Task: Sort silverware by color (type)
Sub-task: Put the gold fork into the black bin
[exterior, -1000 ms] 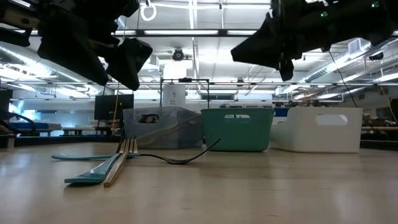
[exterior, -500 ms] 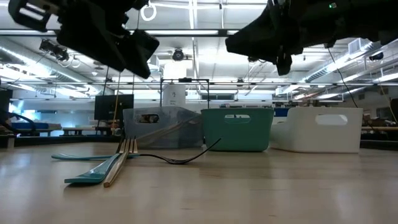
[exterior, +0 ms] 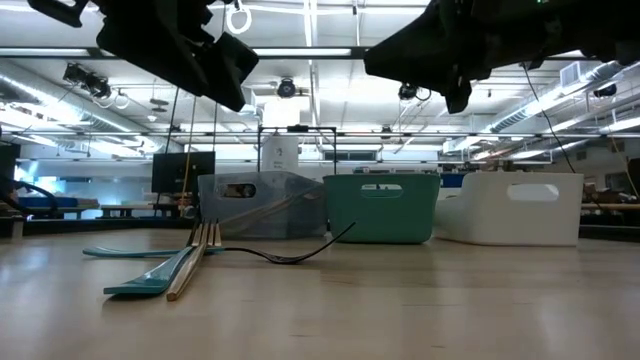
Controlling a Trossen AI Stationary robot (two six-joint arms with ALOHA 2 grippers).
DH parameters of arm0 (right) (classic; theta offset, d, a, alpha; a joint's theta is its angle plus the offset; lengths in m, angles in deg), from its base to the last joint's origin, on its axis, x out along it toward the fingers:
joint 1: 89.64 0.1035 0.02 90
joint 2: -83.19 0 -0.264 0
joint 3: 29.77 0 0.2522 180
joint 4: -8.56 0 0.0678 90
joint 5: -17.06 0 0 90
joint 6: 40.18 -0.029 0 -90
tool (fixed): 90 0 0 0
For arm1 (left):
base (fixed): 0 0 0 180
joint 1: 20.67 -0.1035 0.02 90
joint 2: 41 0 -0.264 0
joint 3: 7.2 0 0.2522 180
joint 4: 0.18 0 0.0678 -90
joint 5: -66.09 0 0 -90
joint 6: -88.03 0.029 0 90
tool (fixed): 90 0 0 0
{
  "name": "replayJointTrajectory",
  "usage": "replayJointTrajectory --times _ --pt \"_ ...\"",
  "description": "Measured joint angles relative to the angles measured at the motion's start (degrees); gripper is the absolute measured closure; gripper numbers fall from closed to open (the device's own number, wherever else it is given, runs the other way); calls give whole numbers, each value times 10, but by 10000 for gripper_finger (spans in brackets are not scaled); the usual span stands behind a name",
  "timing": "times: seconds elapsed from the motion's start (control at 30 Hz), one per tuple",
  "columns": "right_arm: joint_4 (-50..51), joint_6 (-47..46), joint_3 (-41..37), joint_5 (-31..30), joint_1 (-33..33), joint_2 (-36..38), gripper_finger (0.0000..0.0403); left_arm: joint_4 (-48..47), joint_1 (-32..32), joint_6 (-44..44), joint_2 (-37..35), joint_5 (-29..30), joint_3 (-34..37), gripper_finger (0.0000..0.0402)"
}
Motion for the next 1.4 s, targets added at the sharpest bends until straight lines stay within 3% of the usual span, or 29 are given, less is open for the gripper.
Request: replayJointTrajectory --times 0.43,0.7,1.03,1.4 --pt "5 27 0 -5 9 12 328 -98 1 8 84 10 -63 205" --pt "81 22 0 -78 34 54 328 -185 8 47 150 -8 -135 205" --pt "117 2 0 -110 45 63 328 -187 11 169 202 -39 -160 205" --pt "137 -19 0 -112 43 62 328 -178 21 188 232 -62 -159 207"
